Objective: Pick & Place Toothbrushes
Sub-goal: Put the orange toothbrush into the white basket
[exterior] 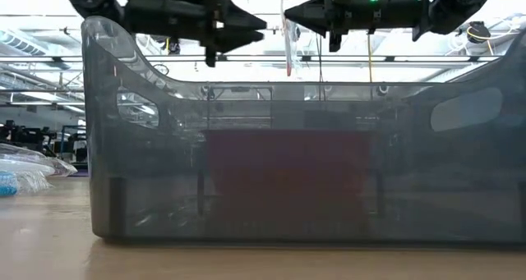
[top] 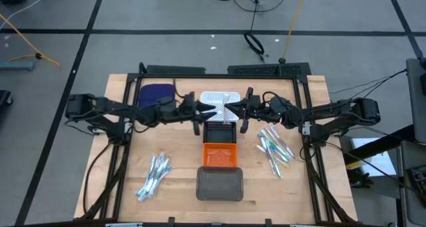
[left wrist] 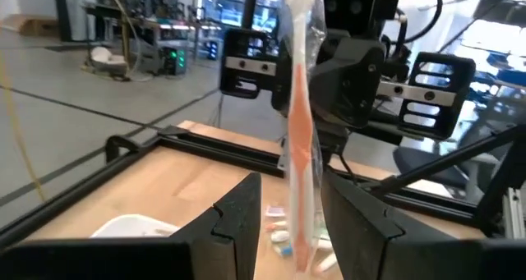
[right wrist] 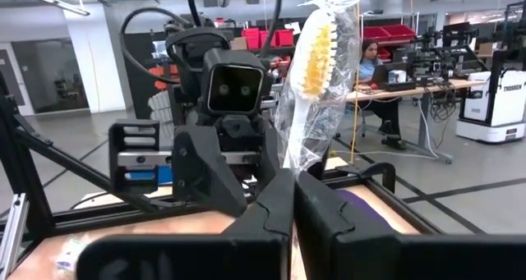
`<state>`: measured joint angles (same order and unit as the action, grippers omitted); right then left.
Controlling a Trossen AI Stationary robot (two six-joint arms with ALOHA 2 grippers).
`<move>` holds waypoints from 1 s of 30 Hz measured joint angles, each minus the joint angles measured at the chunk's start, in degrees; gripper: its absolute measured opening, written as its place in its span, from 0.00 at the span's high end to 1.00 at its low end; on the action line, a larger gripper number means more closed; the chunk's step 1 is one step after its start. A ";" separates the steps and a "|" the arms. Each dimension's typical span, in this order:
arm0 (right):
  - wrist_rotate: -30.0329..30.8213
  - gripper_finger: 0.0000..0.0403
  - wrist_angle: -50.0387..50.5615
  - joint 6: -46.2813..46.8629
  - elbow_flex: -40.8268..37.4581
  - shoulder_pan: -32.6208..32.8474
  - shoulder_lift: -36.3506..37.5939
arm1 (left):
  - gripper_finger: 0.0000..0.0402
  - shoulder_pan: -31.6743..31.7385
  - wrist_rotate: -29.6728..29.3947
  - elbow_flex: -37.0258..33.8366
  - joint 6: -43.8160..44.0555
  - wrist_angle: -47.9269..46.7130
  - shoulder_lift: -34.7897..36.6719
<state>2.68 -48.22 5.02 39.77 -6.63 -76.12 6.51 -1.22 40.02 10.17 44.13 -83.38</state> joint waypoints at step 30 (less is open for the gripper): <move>0.00 1.00 -0.87 -1.45 0.00 0.00 -0.02 | 0.32 -0.25 1.30 4.47 -2.16 1.12 -4.76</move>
<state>2.68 -49.09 3.57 39.77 -6.63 -76.14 6.26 0.08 44.49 8.01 45.26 -88.14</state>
